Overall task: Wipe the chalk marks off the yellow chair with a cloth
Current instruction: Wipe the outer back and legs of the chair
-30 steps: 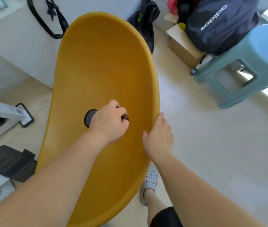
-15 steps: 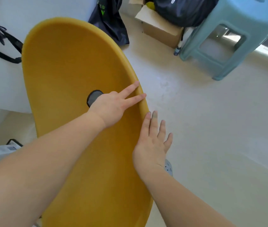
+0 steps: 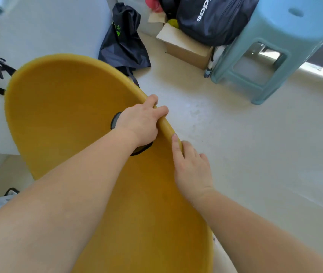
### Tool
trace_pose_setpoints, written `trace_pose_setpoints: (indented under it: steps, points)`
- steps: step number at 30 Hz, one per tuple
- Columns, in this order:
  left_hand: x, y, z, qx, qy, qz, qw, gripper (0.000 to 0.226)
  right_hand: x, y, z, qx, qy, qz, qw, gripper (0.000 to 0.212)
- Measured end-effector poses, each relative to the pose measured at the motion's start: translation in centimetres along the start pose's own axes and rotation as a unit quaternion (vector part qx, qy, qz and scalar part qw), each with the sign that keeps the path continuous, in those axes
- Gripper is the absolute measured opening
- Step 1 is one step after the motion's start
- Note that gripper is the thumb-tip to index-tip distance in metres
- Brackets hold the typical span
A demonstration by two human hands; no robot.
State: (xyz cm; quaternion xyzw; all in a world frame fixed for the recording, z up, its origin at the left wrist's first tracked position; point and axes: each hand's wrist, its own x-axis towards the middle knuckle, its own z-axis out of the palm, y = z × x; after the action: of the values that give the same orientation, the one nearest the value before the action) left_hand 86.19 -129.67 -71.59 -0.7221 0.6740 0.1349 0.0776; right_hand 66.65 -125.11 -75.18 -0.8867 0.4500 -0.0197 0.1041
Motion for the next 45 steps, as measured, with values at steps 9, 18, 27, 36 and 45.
trace_pose_setpoints:
  steps: [9,18,27,36,45]
  points:
    - [-1.1,-10.0,-0.5,-0.011,0.004,-0.194,0.981,0.038,13.7,-1.9,-2.0,-0.112,-0.102,-0.267,0.952,0.078]
    - [-5.4,-16.9,1.8,-0.043,0.056,-0.233,0.97,0.039,15.0,-13.8,1.4,-0.032,-0.086,-0.009,0.996,0.088]
    - [-6.5,-28.4,1.5,-0.046,0.059,-0.243,0.967,0.032,22.3,-21.2,3.4,-0.049,-0.087,-0.075,0.992,0.088]
    - [-15.9,-42.6,3.3,-0.132,0.091,-0.449,0.879,0.036,26.8,-37.6,5.1,-0.049,-0.154,-0.134,0.978,0.091]
    - [-17.3,-44.1,4.6,-0.166,0.102,-0.488,0.851,0.041,27.9,-39.6,7.9,-0.055,-0.204,-0.154,0.965,0.128]
